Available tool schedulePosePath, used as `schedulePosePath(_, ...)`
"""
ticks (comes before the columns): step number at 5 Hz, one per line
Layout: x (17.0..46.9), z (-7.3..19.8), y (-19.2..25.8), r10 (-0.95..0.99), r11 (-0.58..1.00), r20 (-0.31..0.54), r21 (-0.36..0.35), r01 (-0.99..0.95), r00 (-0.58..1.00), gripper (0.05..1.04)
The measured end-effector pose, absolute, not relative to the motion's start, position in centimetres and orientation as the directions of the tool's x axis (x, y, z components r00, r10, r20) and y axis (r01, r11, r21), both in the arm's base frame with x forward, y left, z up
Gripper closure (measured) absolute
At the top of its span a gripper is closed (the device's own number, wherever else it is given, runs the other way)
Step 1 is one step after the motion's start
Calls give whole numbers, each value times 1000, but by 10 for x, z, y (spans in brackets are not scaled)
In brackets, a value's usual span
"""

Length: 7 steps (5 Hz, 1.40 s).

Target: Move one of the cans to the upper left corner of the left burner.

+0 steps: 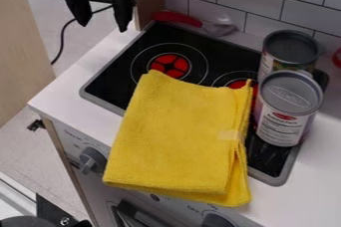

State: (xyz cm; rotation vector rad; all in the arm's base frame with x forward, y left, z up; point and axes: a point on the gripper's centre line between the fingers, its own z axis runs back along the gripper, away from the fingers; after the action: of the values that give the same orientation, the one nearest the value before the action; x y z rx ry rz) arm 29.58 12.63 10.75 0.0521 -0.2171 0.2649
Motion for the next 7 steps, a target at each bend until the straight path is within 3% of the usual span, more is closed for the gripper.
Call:
schedulePosePath(2,297,95,100,335,941,180,-11,-339,925,85)
schedulePosePath(3,299,109,68,462,886,198,-74,-457,864,85)
schedulePosePath(4,310,124,46,621,784,136,-121,-609,772,85)
schedulePosePath(5,313,125,14,635,772,123,-133,-621,763,85)
schedulePosePath(6,316,124,-23,646,762,141,-172,-624,750,85)
schedulePosePath(7,317,143,-55,631,774,228,-248,-583,741,85)
